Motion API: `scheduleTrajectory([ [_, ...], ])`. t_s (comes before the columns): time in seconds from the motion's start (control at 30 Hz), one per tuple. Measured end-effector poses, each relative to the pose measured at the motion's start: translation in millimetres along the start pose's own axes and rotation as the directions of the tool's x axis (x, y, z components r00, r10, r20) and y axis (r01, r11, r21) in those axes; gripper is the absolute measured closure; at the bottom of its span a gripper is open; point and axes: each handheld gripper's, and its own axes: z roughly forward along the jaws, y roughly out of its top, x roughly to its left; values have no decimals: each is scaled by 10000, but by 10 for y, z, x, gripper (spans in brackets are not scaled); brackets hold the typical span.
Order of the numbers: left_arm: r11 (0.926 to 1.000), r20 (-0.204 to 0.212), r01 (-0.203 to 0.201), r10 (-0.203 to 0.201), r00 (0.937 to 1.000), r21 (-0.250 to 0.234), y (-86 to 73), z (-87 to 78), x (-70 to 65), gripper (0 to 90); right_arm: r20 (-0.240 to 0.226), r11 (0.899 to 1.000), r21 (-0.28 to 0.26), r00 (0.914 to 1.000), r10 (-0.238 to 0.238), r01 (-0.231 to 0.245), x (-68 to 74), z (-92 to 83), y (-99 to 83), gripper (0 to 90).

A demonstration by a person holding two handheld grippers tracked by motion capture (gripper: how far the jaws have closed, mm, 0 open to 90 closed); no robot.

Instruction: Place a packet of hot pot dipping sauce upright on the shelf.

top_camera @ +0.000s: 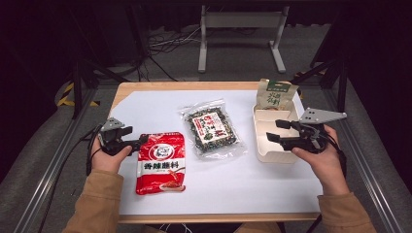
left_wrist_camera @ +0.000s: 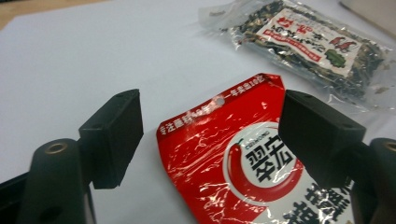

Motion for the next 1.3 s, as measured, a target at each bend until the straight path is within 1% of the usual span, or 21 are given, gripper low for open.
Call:
scheduleTrajectory([
  [0.1, 9995, 8, 306, -306, 9995, -59, -10, 58, 72, 260, -31, 10000, 71, 10000, 9, -9, 5, 23, -14, 392],
  [0.17, 9995, -36, 293, -293, 9996, -71, -8, 68, 90, 260, -23, 10000, 85, 10000, 21, -21, 6, 30, -17, 392],
  [0.23, 9988, -69, 454, -455, 9989, -197, -19, 112, 120, 265, -32, 9999, 119, 10000, 29, -28, 8, 41, -23, 391],
  [0.33, 9994, -259, 313, -318, 9992, -178, -21, 160, 151, 300, -54, 9999, 139, 10000, 27, -26, 12, 51, -30, 396],
  [0.4, 9988, -131, 461, -463, 9988, -156, -23, 206, 175, 321, -76, 9999, 115, 10000, 37, -36, 17, 52, -34, 405],
  [0.47, 9984, -67, 564, -564, 9984, -20, -27, 249, 199, 345, -100, 10000, 55, 10000, 6, -5, 20, 56, -44, 418],
  [0.53, 9978, 111, 655, -657, 9978, 133, -31, 295, 222, 360, -174, 10000, 24, 9998, 3, -2, 24, 63, -52, 427],
  [0.57, 9973, 178, 722, -724, 9972, 119, -31, 311, 226, 384, -196, 10000, 21, 9998, -45, 45, 27, 68, -55, 429],
  [0.6, 9976, 266, 685, -687, 9973, 89, -35, 330, 233, 403, -212, 10000, 23, 9997, -78, 79, 29, 71, -56, 430],
  [0.63, 9985, 274, 521, -526, 9982, 183, -38, 342, 236, 438, -245, 9999, 28, 9996, -115, 115, 31, 75, -59, 435],
  [0.67, 9988, 331, 423, -431, 9985, 256, -42, 356, 236, 452, -279, 9999, 20, 9995, -127, 128, 34, 78, -60, 436],
  [0.77, 9986, 481, 429, -443, 9979, 303, -57, 382, 237, 444, -276, 9996, -18, 9992, -285, 285, 33, 85, -63, 436],
  [0.83, 9980, 420, 476, -493, 9979, 418, -68, 410, 248, 405, -321, 9993, -120, 9988, -368, 364, 38, 93, -67, 447],
  [0.9, 9976, 405, 431, -453, 9982, 536, -76, 428, 256, 404, -494, 9993, -149, 9982, -350, 343, 54, 104, -65, 459],
  [0.97, 9975, 255, 329, -345, 9991, 627, -85, 450, 266, 404, -539, 9992, -163, 9978, -382, 373, 61, 107, -64, 460],
  [1.07, 9942, 423, 494, -536, 9977, 952, -111, 488, 292, 383, -692, 9992, -149, 9969, -370, 361, 76, 120, -61, 457],
  [1.1, 9921, 517, 690, -747, 9959, 1047, -121, 496, 295, 384, -700, 9993, -115, 9969, -358, 351, 79, 128, -63, 454],
  [1.13, 9910, 633, 739, -813, 9947, 1116, -126, 500, 307, 382, -741, 9995, -84, 9967, -318, 313, 80, 135, -66, 452],
  [1.17, 9914, 662, 699, -775, 9948, 1106, -129, 505, 316, 381, -776, 9996, -57, 9966, -266, 263, 82, 142, -70, 451],
  [1.23, 9897, 709, 803, -891, 9935, 1189, -136, 511, 320, 393, -774, 9997, -23, 9967, -263, 262, 83, 153, -77, 447],
  [1.3, 9895, 724, 712, -807, 9941, 1256, -140, 517, 322, 410, -811, 9997, -3, 9964, -241, 242, 85, 159, -78, 447],
])
